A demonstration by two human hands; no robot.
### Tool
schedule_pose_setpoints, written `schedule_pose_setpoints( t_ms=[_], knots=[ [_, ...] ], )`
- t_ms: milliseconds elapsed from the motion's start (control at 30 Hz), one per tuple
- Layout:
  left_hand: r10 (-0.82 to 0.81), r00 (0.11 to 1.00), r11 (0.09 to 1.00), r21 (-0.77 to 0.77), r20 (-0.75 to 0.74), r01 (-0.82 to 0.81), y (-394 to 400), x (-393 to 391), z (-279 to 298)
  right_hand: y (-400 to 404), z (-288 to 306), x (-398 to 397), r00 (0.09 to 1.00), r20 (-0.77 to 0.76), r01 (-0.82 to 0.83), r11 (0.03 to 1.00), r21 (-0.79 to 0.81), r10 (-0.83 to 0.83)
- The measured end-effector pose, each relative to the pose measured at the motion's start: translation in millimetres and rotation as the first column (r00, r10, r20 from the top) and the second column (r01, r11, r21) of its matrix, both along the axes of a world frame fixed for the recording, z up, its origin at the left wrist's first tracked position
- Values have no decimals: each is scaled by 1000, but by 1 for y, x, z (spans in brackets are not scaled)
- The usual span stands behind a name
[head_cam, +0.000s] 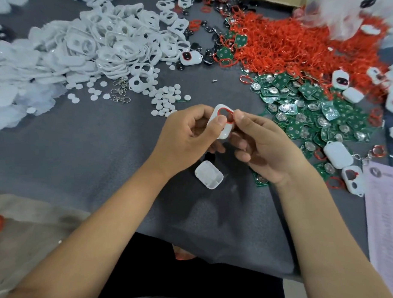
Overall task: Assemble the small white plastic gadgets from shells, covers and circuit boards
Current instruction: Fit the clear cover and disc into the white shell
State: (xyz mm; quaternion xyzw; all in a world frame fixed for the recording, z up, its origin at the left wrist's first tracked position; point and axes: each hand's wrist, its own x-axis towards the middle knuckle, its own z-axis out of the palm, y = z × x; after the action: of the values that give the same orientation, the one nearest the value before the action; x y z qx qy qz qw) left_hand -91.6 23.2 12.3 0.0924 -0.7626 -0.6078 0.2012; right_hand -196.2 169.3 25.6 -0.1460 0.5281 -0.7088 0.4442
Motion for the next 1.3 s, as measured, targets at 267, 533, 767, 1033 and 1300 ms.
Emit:
schedule_pose_setpoints(
  t_ms=[267,533,767,1033,1300],
  knots=[
    [17,1000,999,44,11,-18,-1,0,-3,-7,-2,8,991,-124,57,998,19,-54],
    [74,996,995,71,-53,-70,-3,-2,-1,-7,-4,5,987,-145,60,994,-89,-72],
    [31,998,999,-20,-60,-32,1,0,-3,-8,-8,8,956,-197,206,976,-68,-216],
    [184,968,983,48,-172,-178,-2,-3,-3,-5,-8,3,711,-649,381,924,31,-272],
    [281,929,960,65,-240,-274,-9,-2,-6,12,-13,-17,404,-913,537,824,183,-60]
  ],
)
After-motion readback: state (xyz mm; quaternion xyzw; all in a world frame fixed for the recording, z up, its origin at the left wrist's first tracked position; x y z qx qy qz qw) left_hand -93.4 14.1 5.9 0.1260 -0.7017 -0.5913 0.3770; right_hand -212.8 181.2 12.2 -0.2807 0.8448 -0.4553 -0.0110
